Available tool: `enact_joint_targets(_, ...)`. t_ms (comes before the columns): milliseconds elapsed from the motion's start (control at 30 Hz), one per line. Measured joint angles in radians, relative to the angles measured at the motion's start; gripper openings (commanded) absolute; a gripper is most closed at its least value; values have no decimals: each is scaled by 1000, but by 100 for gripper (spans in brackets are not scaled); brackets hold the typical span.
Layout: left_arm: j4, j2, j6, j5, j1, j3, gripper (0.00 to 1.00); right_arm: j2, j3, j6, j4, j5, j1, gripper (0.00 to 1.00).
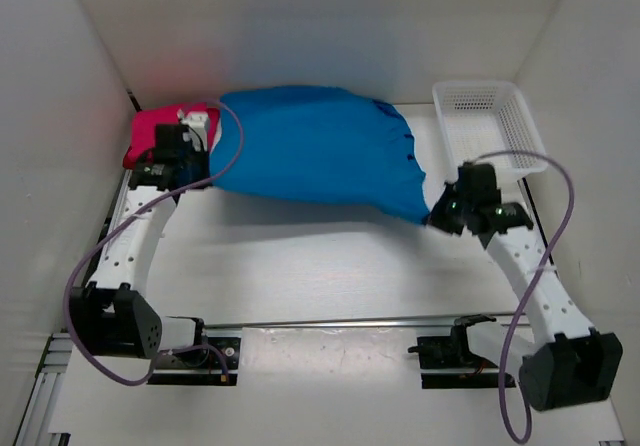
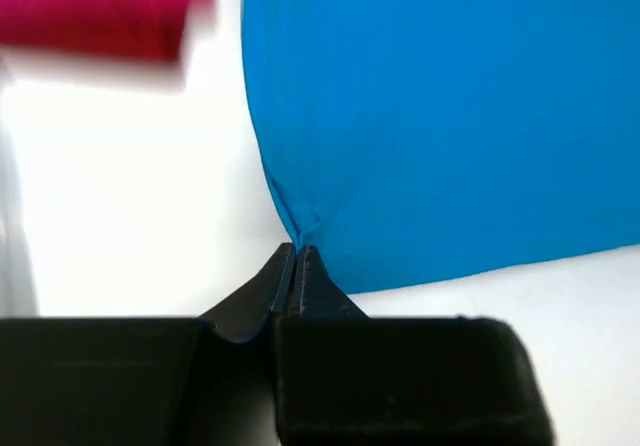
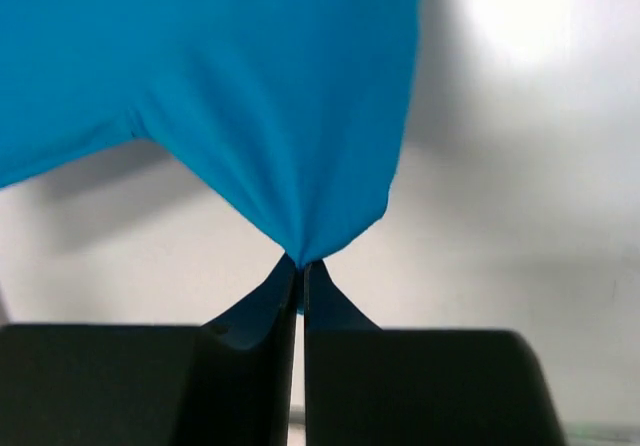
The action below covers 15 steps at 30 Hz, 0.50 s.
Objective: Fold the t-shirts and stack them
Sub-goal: Flatten out the tshirt
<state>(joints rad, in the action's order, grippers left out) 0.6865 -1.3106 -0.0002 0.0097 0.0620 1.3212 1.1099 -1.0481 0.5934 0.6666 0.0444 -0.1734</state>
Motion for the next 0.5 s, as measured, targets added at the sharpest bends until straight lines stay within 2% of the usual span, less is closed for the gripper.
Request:
enact_joint_targets(133, 66, 8, 0, -51, 6, -262, 10, -214, 271, 96, 69, -51, -124, 0)
enact_joint_targets(267, 129, 44, 0, -93, 8, -445, 10, -397, 423, 235, 113, -100, -303, 0)
enact_joint_targets(433, 177, 139, 0, -142, 5, -560, 10, -407, 494, 396, 183, -175, -487, 0)
enact_joint_targets(500, 192, 166, 0, -156, 5, -566, 10, -400, 492, 433, 195, -206, -519, 0)
